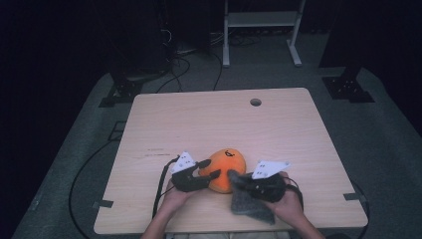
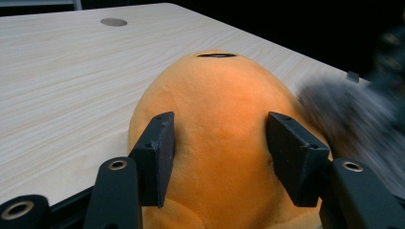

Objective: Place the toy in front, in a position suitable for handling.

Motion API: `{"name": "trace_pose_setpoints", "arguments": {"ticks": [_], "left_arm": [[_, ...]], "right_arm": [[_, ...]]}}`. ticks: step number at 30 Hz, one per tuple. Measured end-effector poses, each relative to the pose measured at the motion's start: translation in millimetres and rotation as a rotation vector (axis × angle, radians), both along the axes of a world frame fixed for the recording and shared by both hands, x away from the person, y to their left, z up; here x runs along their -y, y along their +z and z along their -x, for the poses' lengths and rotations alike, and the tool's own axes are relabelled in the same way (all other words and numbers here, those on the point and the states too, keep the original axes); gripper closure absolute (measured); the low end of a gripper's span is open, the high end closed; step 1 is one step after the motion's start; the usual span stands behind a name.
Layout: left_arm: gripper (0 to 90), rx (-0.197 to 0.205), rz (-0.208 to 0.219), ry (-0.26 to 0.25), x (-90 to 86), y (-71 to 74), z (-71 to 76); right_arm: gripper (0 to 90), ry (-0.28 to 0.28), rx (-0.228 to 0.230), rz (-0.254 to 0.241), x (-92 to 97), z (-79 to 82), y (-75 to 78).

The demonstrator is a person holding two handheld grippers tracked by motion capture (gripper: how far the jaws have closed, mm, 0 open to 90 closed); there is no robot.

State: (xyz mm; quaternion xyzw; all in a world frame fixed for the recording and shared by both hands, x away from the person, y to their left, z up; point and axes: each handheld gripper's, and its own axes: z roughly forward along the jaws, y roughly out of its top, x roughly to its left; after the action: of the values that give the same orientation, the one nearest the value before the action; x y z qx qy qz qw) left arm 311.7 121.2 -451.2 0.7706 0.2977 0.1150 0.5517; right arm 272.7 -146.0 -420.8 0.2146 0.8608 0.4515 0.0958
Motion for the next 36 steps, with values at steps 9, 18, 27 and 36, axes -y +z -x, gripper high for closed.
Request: {"name": "trace_pose_setpoints", "arguments": {"ticks": [9,18,27,36], "left_arm": [[43.6,0.006,-0.006,-0.011,0.0,0.1,0.5],[27.3,-0.048,0.004,-0.019,9.8,6.9,0.9],[36.0,0.024,-0.049,-0.034,10.5,3.4,2.6],[36.3,0.043,-0.065,-0.069,12.5,4.4,3.3]], "right_arm": [[78.1,-0.18,0.065,0.012,18.1,-17.4,10.2],[78.2,-0.093,-0.021,0.036,11.9,-14.1,-2.5],[76.9,-0.117,0.032,-0.006,13.5,-13.4,11.2],[77.5,-0.097,-0.023,0.077,28.1,-17.3,2.6]]}}
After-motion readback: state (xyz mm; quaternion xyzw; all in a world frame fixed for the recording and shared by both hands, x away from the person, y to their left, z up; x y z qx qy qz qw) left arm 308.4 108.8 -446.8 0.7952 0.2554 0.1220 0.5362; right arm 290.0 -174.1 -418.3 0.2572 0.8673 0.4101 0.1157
